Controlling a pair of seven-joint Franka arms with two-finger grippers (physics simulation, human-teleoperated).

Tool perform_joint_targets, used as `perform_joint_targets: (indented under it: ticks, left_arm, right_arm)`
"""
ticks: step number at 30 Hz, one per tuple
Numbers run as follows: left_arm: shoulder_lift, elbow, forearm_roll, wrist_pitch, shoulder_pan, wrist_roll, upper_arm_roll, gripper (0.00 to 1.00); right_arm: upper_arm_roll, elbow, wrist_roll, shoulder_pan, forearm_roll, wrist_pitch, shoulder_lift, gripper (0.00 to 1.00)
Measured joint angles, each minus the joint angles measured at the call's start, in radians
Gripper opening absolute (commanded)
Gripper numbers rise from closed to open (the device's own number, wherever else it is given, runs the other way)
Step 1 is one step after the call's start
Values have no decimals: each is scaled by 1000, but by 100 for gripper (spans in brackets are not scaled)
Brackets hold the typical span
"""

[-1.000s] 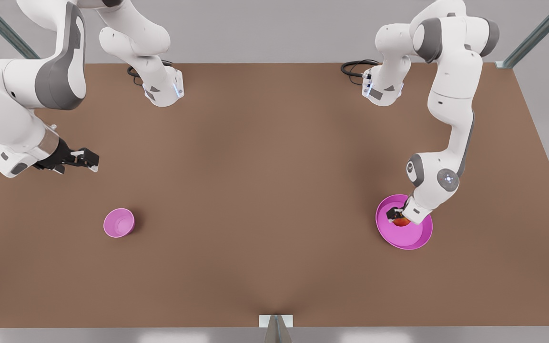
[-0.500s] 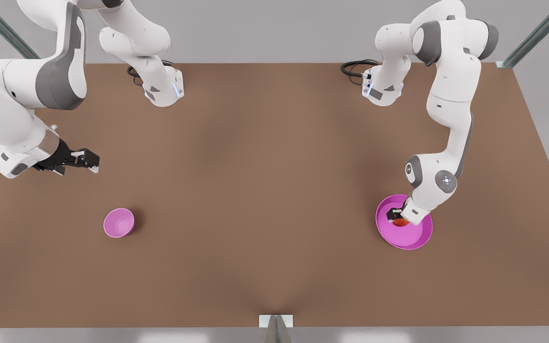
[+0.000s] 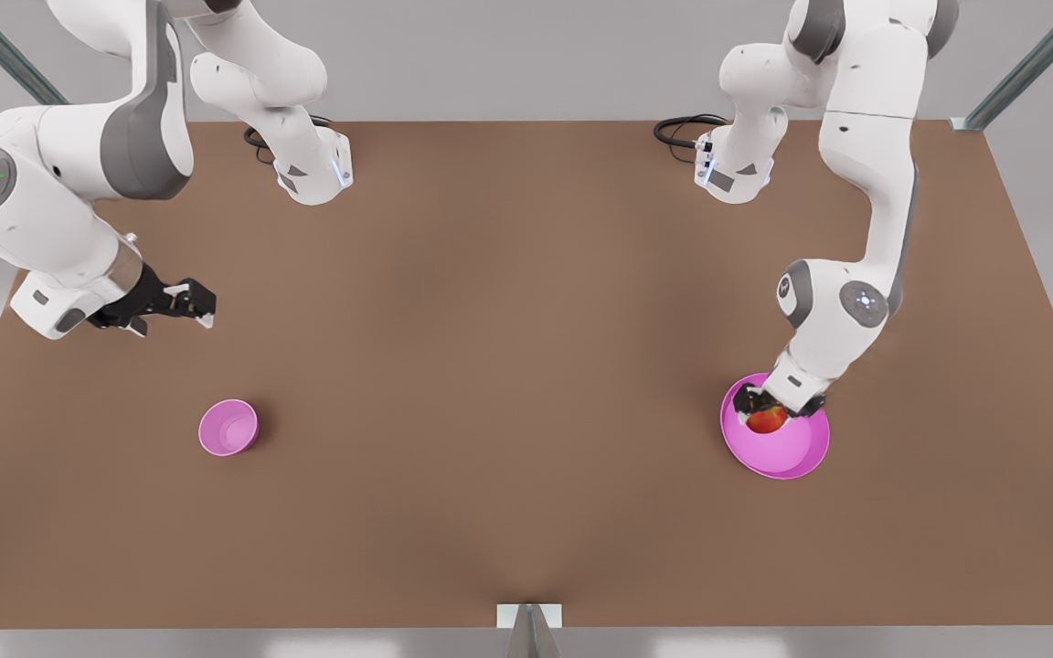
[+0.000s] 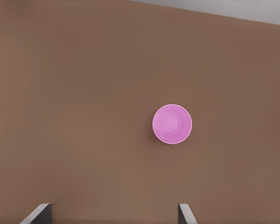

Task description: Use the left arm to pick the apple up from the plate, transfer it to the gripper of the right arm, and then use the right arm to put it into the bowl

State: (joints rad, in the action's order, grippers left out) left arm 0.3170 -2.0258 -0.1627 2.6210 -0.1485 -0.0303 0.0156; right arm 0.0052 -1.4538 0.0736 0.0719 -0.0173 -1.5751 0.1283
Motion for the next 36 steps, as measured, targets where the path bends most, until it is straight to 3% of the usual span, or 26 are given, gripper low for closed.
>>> perform_joint_targets:
  ticks: [4,7,12,18,23,31,36]
  left_arm:
    - [-15,6,-138,-43,-24,-24,125,75]
    - [-3,70,-353,-93,-20,-116,162,75]
    - [101,177,-828,-220,-26,-398,214,77]
    - [316,386,-1277,-313,-29,-834,395,77]
    - [507,660,-1403,-345,-77,-1150,419,77]
    - [639,827,-1445,-347,-148,-1553,436,76]
    - [658,851,-1458,-321,-168,-1734,442,76]
  right_arm:
    - [8,0,-2,-7,26,-3,2,100]
    - [13,0,-3,-3,191,-5,44,100]
    - [18,-1,-5,14,454,-37,131,100]
    - [27,-2,9,31,764,-91,258,100]
    - [113,-18,48,40,957,-174,334,100]
    - [139,-52,206,39,1204,-257,457,100]
    - [155,-63,324,57,1360,-317,491,100]
